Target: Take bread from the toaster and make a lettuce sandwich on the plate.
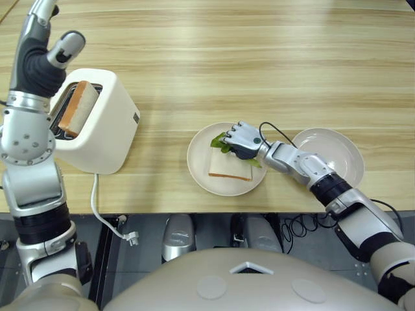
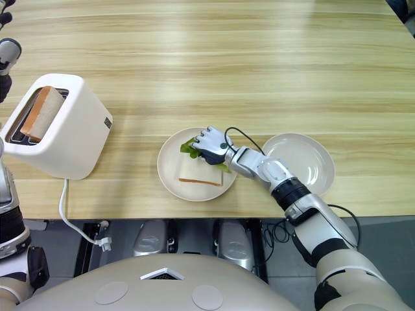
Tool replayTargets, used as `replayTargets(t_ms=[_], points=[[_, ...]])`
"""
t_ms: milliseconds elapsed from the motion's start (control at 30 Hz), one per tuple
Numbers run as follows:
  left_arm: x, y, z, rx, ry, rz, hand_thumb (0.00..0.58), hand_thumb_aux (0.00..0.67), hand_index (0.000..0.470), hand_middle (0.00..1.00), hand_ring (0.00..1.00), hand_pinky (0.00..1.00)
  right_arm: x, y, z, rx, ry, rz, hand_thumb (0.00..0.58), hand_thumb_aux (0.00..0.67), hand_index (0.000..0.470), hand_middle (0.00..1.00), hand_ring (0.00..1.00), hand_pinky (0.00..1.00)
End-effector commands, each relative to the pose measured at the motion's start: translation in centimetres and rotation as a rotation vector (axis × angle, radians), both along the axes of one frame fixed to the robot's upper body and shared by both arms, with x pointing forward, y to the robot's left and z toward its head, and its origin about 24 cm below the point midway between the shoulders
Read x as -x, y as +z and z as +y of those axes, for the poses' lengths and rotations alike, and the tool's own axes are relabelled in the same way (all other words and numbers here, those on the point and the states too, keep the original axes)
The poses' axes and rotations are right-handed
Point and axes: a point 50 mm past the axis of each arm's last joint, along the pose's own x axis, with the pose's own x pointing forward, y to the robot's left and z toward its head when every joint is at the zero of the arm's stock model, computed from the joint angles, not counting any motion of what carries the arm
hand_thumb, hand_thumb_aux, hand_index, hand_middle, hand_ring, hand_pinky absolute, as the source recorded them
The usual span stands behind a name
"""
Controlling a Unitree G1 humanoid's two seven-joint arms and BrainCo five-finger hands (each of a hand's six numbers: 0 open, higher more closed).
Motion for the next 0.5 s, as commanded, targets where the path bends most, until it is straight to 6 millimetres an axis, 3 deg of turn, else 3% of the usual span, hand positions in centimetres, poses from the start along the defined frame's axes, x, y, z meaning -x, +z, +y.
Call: replayTargets(t_ms=[33,100,133,167,200,233,267,300,500], points=[[0.4,0.6,0.1,-0.019,0.002,0.004,0.0,0.0,0.0,0.0,0.0,0.0,0.5,-1.1,-0.7,0.05,-0.003,0.067,0.58,0.67,0.46,0.87,0.87,0.87],[0.3,0.5,0.4,-0.015,0.017,0.01,0.0,0.0,0.0,0.0,0.0,0.0,0.6,-1.1,-0.6,0.043,-0.004,0.073,0.58,0.67,0.46,0.67,0.67,0.67],[0.3,0.4,0.6,-0.014,0.027,0.014,0.0,0.0,0.0,0.0,0.0,0.0,0.6,-1.2,-0.6,0.038,-0.003,0.078,0.58,0.67,0.46,0.67,0.67,0.67],[0.3,0.4,0.8,-0.017,0.036,0.018,0.0,0.0,0.0,0.0,0.0,0.0,0.8,-1.2,-0.5,0.035,0.004,0.079,0.512,0.441,0.303,0.19,0.19,0.19],[0.3,0.4,1.0,-0.021,0.045,0.02,0.0,0.0,0.0,0.0,0.0,0.0,0.9,-1.2,-0.4,0.029,0.008,0.08,0.512,0.441,0.303,0.19,0.19,0.19],[0.3,0.3,1.1,-0.035,0.056,0.021,0.0,0.0,0.0,0.0,0.0,0.0,1.0,-1.2,-0.4,0.023,0.009,0.082,0.371,0.268,0.184,0.0,0.0,0.0],[0.2,0.1,1.3,-0.092,0.088,0.028,0.0,0.0,0.0,0.0,0.0,0.0,1.0,-1.2,-0.4,0.022,0.009,0.083,0.371,0.268,0.184,0.0,0.0,0.0],[0.0,-0.3,1.5,-0.164,0.123,0.039,0.0,0.0,0.0,0.0,0.0,0.0,1.1,-1.2,-0.4,0.022,0.005,0.082,0.0,0.0,0.0,0.0,0.0,0.0],[-0.8,-2.9,3.0,-0.554,0.263,0.149,0.0,0.0,0.0,0.0,0.0,0.0,1.3,-0.2,-0.8,-0.013,-0.024,0.058,0.0,0.0,0.0,0.0,0.0,0.0]])
